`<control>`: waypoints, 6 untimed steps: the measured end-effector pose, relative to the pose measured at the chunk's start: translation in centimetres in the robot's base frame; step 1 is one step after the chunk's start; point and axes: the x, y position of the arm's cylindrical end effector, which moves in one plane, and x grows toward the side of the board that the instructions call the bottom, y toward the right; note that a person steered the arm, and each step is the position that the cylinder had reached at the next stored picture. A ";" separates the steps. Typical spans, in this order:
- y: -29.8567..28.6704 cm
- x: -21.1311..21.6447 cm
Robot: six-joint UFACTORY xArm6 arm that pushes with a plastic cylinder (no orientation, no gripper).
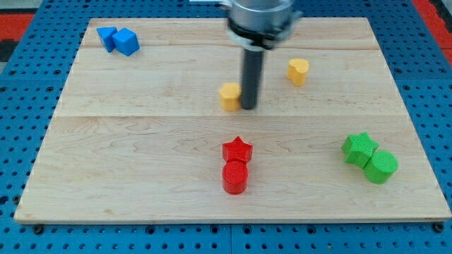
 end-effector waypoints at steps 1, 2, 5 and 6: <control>-11.9 -2.7; -7.6 -5.8; -18.7 -9.1; -26.2 -9.7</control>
